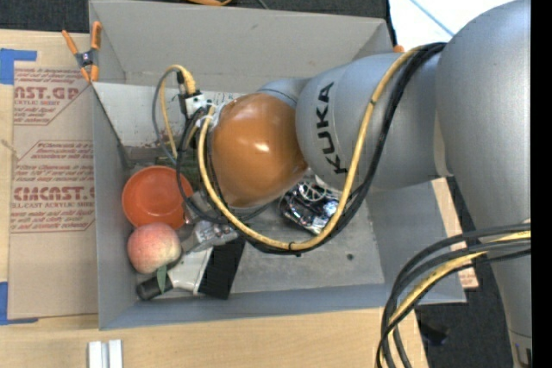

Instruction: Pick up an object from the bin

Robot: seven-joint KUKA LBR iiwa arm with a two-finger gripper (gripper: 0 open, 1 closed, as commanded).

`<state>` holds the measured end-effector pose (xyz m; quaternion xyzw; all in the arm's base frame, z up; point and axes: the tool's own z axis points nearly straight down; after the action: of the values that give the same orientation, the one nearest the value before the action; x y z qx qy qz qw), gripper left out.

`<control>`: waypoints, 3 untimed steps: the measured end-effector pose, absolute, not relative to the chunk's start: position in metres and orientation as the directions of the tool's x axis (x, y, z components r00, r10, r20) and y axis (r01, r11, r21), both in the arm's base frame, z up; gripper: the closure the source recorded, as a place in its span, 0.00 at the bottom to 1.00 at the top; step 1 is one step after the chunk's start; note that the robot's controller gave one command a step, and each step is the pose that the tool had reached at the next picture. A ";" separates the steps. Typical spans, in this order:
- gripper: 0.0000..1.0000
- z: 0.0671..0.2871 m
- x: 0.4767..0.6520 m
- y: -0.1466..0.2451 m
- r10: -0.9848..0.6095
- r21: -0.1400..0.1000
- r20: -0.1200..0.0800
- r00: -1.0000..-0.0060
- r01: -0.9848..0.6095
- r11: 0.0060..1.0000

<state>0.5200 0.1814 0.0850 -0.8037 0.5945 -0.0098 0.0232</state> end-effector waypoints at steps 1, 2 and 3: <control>1.00 0.085 0.501 0.159 -0.907 -0.076 -0.018 0.421 -0.905 -0.419; 1.00 0.159 0.493 0.168 -0.921 -0.047 -0.016 0.388 -0.921 -0.387; 1.00 0.219 0.506 0.173 -0.915 -0.071 -0.021 0.404 -0.913 -0.401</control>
Offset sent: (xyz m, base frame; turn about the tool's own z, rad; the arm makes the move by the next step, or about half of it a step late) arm -0.0241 -0.0038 0.1368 -0.0778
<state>0.5058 0.1732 0.2191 -0.8370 0.5460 -0.0104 0.0354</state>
